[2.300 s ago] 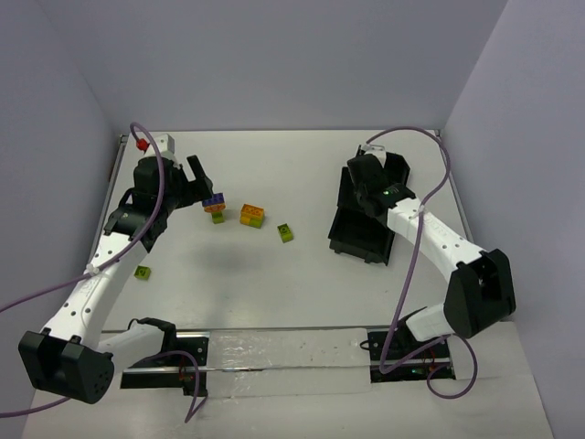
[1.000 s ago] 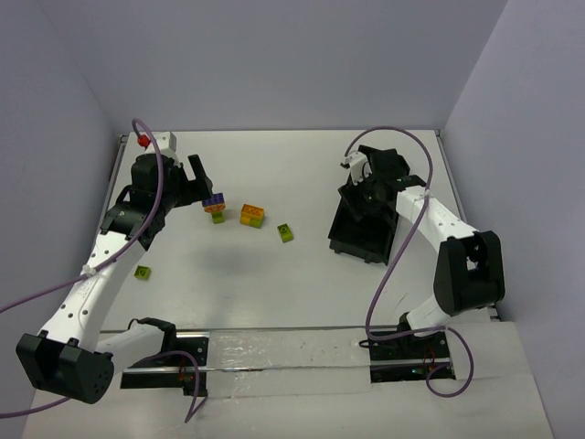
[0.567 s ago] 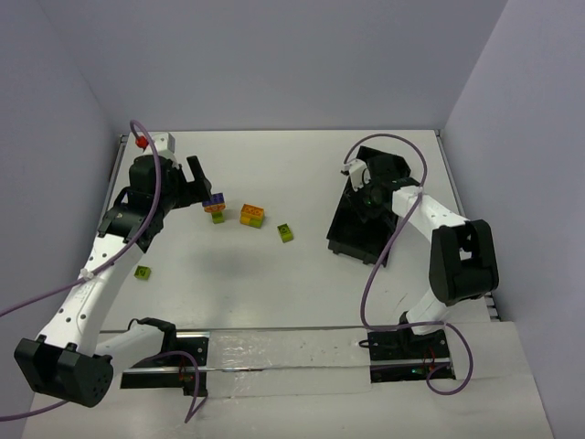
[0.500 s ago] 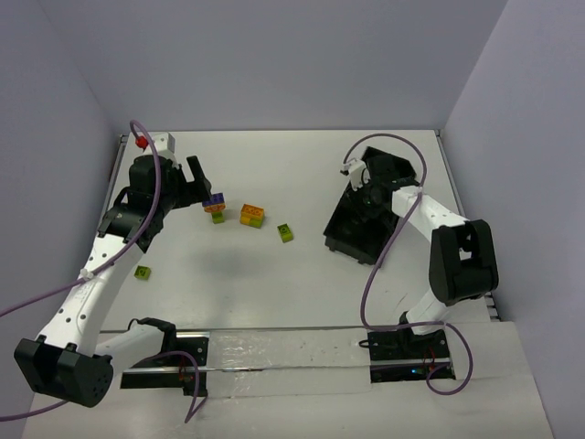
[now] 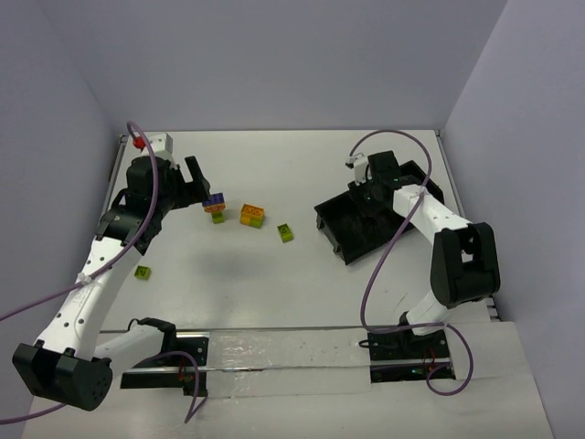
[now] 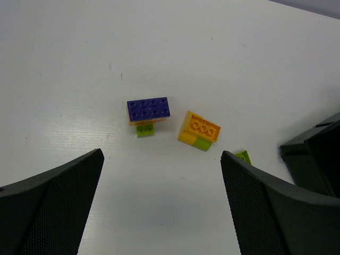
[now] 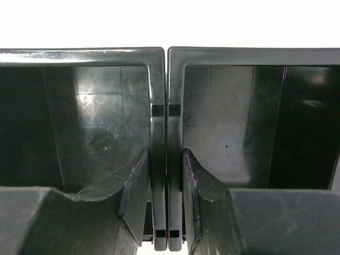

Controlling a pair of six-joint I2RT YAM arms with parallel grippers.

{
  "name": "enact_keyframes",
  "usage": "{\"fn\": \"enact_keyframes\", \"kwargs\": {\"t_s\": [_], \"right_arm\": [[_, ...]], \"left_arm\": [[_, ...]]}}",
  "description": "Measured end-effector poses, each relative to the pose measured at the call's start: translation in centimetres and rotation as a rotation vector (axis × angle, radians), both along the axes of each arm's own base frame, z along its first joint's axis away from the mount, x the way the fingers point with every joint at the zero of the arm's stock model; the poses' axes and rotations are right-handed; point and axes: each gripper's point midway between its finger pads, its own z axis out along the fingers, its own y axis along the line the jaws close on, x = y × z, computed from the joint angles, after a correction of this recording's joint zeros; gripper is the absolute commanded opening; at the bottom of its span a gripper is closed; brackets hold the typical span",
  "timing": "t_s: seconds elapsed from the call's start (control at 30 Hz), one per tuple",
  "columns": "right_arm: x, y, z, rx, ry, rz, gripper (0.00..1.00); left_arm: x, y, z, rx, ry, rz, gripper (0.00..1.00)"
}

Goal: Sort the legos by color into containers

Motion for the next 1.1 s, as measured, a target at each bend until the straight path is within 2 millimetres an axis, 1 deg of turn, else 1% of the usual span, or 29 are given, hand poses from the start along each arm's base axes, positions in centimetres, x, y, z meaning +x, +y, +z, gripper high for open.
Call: {"fn": "enact_keyframes", "kwargs": {"t_s": [0.1,0.2,0.27,0.33,0.43,0.53,0.6,0.73,0.77,0.8,0.83,0.87,0.9,0.93,0.97,1.0,1.1], "right_arm": [[1.2,0.7,1.7,0.037,-0.014,-0.099,0.0],[3.5,1.3,3.7,0.092,-0.047,-0.233,0.0],[4.8,1.5,4.5,0.123,-0.067,-0.308,0.0],[5.7,1.4,4.8,0.135,-0.065,-0.405,0.0],[7.0,0.9,4.4,0.159,-0.066,-0.561,0.0],[7.4,0.5,3.2,0.171,-0.047,-0.681,0.0],[7.5,0.3,2.2,0.17,-0.027,-0.74,0.0],[8.5,-0.1,0.5,0.145,-0.006,-0.818,0.0],[8.8,-0.2,0.2,0.139,-0.004,-0.83,0.03],[9.0,-0.2,-0.2,0.133,-0.002,-0.839,0.08],[9.1,-0.3,-0.5,0.128,0.001,-0.845,0.26],[9.2,-0.3,-0.7,0.124,0.004,-0.849,0.49],[9.2,-0.3,-0.8,0.121,0.007,-0.852,0.76],[9.3,-0.3,-0.9,0.123,0.006,-0.856,0.92],[9.4,-0.3,-0.8,0.128,0.004,-0.859,0.98],[9.5,-0.2,-0.7,0.131,-0.001,-0.858,1.0],[9.6,-0.1,-0.2,0.136,-0.013,-0.853,1.0]], "left_arm": [[0.0,0.0,0.1,-0.002,-0.003,0.0,0.99],[-0.1,0.0,0.3,-0.003,-0.007,0.0,0.99],[-0.2,0.1,0.4,-0.004,-0.011,0.0,0.99],[-0.4,0.1,0.5,-0.004,-0.013,0.002,0.99],[-0.7,0.3,0.7,-0.004,-0.018,0.004,0.99],[-0.9,0.4,0.9,-0.004,-0.022,0.006,0.99],[-1.0,0.4,1.0,-0.004,-0.022,0.007,0.99],[-1.2,0.6,1.0,-0.001,-0.021,0.012,0.99],[-1.3,0.6,1.0,0.0,-0.02,0.013,1.0],[-1.3,0.7,0.9,0.002,-0.018,0.015,0.99],[-1.4,0.8,0.9,0.004,-0.017,0.017,0.99],[-1.5,0.8,0.9,0.006,-0.016,0.019,0.99],[-1.5,0.9,0.9,0.007,-0.014,0.021,0.99],[-1.6,0.9,0.9,0.008,-0.013,0.023,0.99],[-1.6,1.0,0.9,0.009,-0.012,0.024,0.99],[-1.6,1.0,0.8,0.01,-0.011,0.025,0.99],[-1.7,1.0,0.8,0.011,-0.007,0.025,0.99]]}}
